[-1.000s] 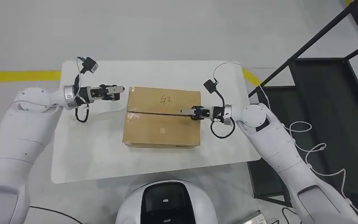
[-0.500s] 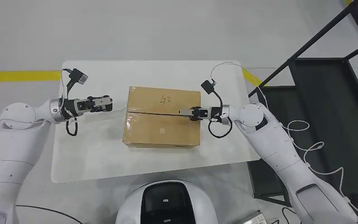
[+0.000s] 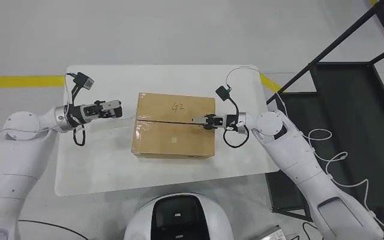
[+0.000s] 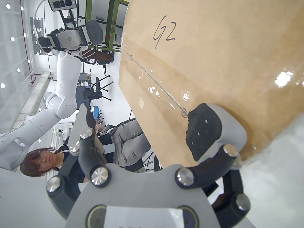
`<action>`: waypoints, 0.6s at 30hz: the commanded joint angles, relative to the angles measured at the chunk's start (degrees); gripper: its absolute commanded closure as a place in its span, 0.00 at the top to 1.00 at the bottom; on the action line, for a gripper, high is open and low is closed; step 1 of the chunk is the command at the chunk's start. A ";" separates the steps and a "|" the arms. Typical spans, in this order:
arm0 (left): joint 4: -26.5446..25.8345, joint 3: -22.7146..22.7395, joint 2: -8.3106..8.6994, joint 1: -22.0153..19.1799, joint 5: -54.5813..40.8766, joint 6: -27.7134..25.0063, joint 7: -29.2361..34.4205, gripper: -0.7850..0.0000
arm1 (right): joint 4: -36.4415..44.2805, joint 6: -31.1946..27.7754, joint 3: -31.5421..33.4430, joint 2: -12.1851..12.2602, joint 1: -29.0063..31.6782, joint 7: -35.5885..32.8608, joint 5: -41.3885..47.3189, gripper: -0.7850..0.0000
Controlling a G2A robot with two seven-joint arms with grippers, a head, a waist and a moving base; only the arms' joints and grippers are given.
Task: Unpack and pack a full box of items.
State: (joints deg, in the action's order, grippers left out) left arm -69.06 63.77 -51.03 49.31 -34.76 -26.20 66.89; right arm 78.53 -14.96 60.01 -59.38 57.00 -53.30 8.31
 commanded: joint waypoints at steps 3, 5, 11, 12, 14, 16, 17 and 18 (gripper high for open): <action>-4.21 2.85 0.69 6.53 -1.26 3.02 -6.57 1.00 | 0.00 0.00 0.00 0.00 0.00 0.00 0.00 1.00; -6.12 4.74 1.19 9.99 0.58 2.89 -10.08 1.00 | 0.00 0.00 0.00 0.00 0.00 0.00 0.00 1.00; -11.37 7.64 1.39 20.71 -0.69 2.38 -21.64 1.00 | 0.00 0.00 0.00 0.00 0.00 0.00 0.00 1.00; -11.69 7.82 1.28 21.93 -1.60 2.16 -23.09 1.00 | 0.00 0.00 0.00 0.00 0.00 0.00 0.00 1.00; -11.97 8.12 1.05 23.59 -2.43 1.05 -25.57 1.00 | 0.00 0.00 0.00 0.00 0.00 0.00 0.00 1.00; -12.14 8.28 0.77 24.59 -3.23 -0.09 -27.53 1.00 | 0.00 0.00 0.00 0.00 0.00 0.00 0.00 1.00; -12.25 8.28 0.68 24.81 -3.42 -0.30 -27.57 1.00 | 0.00 0.00 0.00 0.00 0.00 0.00 0.00 1.00; -12.25 8.28 0.68 24.81 -3.42 -0.30 -27.57 1.00 | 0.00 0.00 0.00 0.00 0.00 0.00 0.00 1.00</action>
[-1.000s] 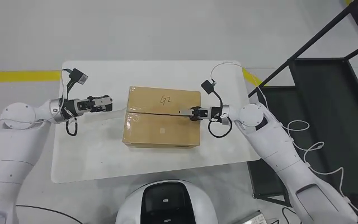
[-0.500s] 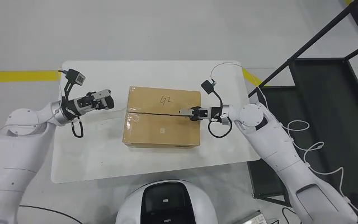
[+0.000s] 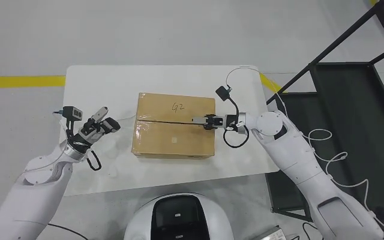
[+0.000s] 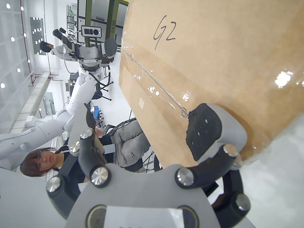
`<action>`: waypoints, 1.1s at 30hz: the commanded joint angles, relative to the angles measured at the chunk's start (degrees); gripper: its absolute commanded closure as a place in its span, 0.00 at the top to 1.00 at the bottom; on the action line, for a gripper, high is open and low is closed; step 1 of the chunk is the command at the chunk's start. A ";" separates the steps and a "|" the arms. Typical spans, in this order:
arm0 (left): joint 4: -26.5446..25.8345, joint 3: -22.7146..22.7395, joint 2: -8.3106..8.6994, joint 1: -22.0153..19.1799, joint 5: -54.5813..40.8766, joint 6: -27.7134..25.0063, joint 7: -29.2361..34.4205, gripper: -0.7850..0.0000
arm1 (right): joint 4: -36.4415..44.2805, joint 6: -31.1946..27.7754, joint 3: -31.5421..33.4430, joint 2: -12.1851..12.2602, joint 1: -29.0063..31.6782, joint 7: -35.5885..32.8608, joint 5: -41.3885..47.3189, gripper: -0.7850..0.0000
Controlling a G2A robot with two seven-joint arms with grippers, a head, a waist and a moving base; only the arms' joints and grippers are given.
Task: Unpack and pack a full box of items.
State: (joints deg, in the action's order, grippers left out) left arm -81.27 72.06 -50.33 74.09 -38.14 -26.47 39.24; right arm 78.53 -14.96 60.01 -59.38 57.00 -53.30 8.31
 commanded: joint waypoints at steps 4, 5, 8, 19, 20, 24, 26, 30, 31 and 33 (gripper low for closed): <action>-0.04 -0.01 -0.02 0.03 -0.03 -0.02 0.07 1.00 | 0.00 0.00 0.00 0.00 0.00 0.00 0.00 1.00; -0.04 -0.01 -0.02 0.03 -0.03 -0.02 0.07 1.00 | 0.00 0.00 0.00 0.00 0.00 0.00 0.00 1.00; -0.04 -0.01 -0.02 0.03 -0.03 -0.02 0.07 1.00 | 0.00 0.00 0.00 0.00 0.00 0.00 0.00 1.00; -2.66 -0.79 -1.33 3.06 2.50 0.49 -16.26 1.00 | 0.00 0.00 0.00 0.00 0.00 0.00 0.00 1.00; -3.27 -1.22 -1.62 4.09 3.08 0.10 -19.42 1.00 | 0.00 0.00 0.00 0.00 0.00 0.00 0.00 1.00; -5.29 -2.51 -2.73 8.22 5.96 -2.29 -31.31 1.00 | 0.00 0.00 0.00 0.00 0.00 0.00 0.00 1.00; -6.15 -2.77 -3.18 9.82 7.57 -3.43 -35.72 1.00 | 0.00 0.00 0.00 0.00 0.00 0.00 0.00 1.00; -8.46 -2.35 -3.89 12.62 10.18 -3.55 -43.76 1.00 | 0.00 0.00 0.00 0.00 0.00 0.00 0.00 1.00; -9.09 -2.18 -4.03 13.18 11.06 -3.13 -45.41 1.00 | 0.00 0.00 0.00 0.00 0.00 0.00 0.00 1.00; -10.21 -2.08 -4.29 14.04 10.53 -1.38 -46.61 1.00 | 0.00 0.00 0.00 0.00 0.00 0.00 0.00 1.00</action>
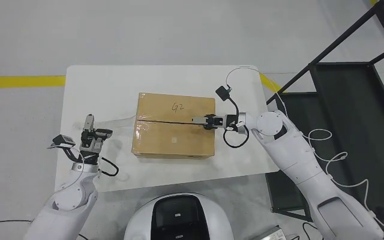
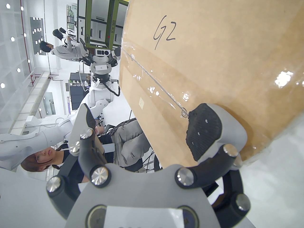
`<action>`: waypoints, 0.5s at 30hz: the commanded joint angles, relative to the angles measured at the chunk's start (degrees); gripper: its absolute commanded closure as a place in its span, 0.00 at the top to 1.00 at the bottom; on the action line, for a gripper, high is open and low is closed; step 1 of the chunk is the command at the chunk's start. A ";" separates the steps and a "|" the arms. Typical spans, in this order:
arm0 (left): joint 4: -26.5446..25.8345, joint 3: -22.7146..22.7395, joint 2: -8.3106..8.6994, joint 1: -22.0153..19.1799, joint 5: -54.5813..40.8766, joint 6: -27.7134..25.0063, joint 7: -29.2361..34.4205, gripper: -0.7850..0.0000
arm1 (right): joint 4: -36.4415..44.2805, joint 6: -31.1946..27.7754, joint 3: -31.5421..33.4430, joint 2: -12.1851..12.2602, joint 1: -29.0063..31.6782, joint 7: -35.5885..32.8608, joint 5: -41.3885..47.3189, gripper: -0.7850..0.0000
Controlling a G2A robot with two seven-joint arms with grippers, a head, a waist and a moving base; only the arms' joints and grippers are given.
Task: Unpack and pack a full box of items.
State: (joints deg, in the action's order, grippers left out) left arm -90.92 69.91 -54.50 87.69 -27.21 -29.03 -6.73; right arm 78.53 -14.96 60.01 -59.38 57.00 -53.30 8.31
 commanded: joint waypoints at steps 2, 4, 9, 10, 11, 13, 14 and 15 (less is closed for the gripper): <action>-0.87 0.02 -0.19 0.69 -1.24 2.78 0.24 1.00 | 0.00 0.00 0.00 0.00 0.00 0.00 0.00 1.00; -0.87 0.02 -0.19 0.69 -1.24 2.78 0.24 1.00 | 0.00 0.00 0.00 0.00 0.00 0.00 0.00 1.00; -0.87 0.02 -0.19 0.69 -1.24 2.78 0.24 1.00 | 0.00 0.00 0.00 0.00 0.00 0.00 0.00 1.00; -0.87 0.02 -0.19 0.69 -1.24 2.78 0.24 1.00 | 0.00 0.00 0.00 0.00 0.00 0.00 0.00 1.00; -0.87 0.02 -0.19 0.69 -1.24 2.78 0.24 1.00 | 0.00 0.00 0.00 0.00 0.00 0.00 0.00 1.00; -0.85 -0.08 -0.43 0.99 -3.50 4.58 0.19 1.00 | 0.00 0.00 0.00 0.00 0.00 0.00 0.00 1.00; -0.85 -0.11 -0.52 1.02 -4.16 5.05 0.54 1.00 | 0.00 0.00 0.00 0.00 0.00 0.00 0.00 1.00; -0.33 -0.59 -0.74 1.11 -6.19 6.12 2.21 1.00 | 0.00 0.00 0.00 0.00 0.00 0.00 0.00 1.00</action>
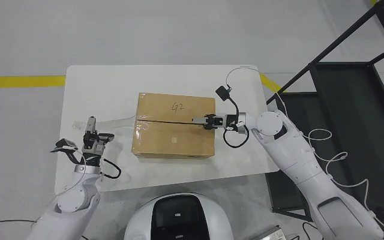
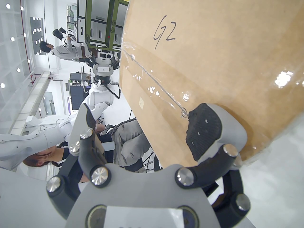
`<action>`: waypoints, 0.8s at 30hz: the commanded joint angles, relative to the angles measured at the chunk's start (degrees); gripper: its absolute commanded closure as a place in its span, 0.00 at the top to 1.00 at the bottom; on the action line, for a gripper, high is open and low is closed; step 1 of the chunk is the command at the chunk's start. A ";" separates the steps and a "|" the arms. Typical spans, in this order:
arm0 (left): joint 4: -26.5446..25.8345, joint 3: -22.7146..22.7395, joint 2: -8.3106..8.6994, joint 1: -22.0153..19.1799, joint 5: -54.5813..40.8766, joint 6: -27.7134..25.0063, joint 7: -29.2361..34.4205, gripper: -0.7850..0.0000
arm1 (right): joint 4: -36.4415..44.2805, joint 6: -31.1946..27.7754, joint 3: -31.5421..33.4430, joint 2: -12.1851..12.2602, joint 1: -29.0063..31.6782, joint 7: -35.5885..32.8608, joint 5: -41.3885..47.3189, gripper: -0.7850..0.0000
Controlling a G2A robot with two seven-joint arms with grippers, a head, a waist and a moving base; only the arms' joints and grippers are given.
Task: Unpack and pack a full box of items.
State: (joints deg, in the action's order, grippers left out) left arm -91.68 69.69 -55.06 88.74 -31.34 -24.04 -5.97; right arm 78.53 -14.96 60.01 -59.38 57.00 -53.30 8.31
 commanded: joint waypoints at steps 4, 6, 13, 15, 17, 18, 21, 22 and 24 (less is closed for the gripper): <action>3.66 -1.85 -1.08 -0.97 -6.54 1.62 4.57 1.00 | 0.00 0.00 0.00 0.00 0.00 0.00 0.00 1.00; 5.29 -2.69 -1.59 -1.62 -8.59 1.17 6.08 1.00 | 0.00 0.00 0.00 0.00 0.00 0.00 0.00 1.00; 10.01 -4.21 -3.19 -5.93 -11.65 1.83 7.38 1.00 | 0.00 0.00 0.00 0.00 0.00 0.00 0.00 1.00; 11.37 -4.55 -3.65 -7.50 -12.13 2.22 7.64 1.00 | 0.00 0.00 0.00 0.00 0.00 0.00 0.00 1.00; 12.34 -5.01 -4.12 -8.86 -12.16 2.60 7.59 1.00 | 0.00 0.00 0.00 0.00 0.00 0.00 0.00 1.00; 12.70 -5.26 -4.34 -9.36 -11.74 2.60 7.32 1.00 | 0.00 0.00 0.00 0.00 0.00 0.00 0.00 1.00; 13.55 -5.82 -4.99 -10.47 -11.58 4.19 5.33 1.00 | 0.00 0.00 0.00 0.00 0.00 0.00 0.00 1.00; 13.64 -5.97 -5.18 -10.79 -11.43 4.62 4.97 1.00 | 0.00 0.00 0.00 0.00 0.00 0.00 0.00 1.00; 13.88 -6.06 -5.53 -11.09 -11.47 5.04 4.20 0.53 | 0.00 0.00 0.00 0.00 0.00 0.00 0.00 1.00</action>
State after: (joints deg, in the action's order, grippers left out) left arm -77.85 63.65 -60.45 77.73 -42.75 -19.12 -1.50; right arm 78.53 -14.96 60.01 -59.38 57.00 -53.30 8.31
